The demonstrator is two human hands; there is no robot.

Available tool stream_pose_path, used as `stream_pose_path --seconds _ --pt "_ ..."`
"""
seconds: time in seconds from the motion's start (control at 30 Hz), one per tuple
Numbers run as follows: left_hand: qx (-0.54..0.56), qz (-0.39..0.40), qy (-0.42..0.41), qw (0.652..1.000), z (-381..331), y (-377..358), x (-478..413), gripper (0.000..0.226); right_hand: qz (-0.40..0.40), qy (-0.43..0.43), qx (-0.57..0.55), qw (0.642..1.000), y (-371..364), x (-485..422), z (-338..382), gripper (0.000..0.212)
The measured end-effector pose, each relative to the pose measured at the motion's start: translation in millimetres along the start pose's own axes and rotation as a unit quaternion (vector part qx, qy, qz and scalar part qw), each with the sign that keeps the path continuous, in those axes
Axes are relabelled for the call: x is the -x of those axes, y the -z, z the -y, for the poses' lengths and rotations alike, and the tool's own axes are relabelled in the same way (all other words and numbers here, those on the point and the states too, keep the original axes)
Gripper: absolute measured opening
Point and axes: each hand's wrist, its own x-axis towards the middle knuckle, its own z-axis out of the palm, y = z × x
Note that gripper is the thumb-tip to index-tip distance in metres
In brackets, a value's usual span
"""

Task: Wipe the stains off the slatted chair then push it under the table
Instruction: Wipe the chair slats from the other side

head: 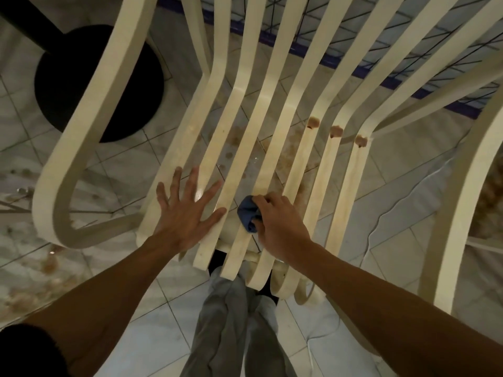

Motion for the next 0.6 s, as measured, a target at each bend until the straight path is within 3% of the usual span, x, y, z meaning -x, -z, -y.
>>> stream_pose_path --seconds 0.13,0.23,0.33,0.6 --pt "-0.015 0.010 -0.002 1.000 2 -2 -2 0.064 0.022 0.040 0.018 0.999 3 -11 -10 0.036" --pt "-0.013 0.016 -0.004 1.000 2 -1 -3 0.065 -0.038 -0.025 -0.021 0.999 5 -23 -10 0.030" --pt "-0.007 0.026 -0.002 1.000 1 0 -3 0.064 -0.058 -0.073 -0.040 0.995 -2 -16 5 0.040" --pt "0.008 0.047 0.001 0.999 -3 1 -2 0.064 0.017 0.011 -0.046 0.999 -29 47 33 0.043"
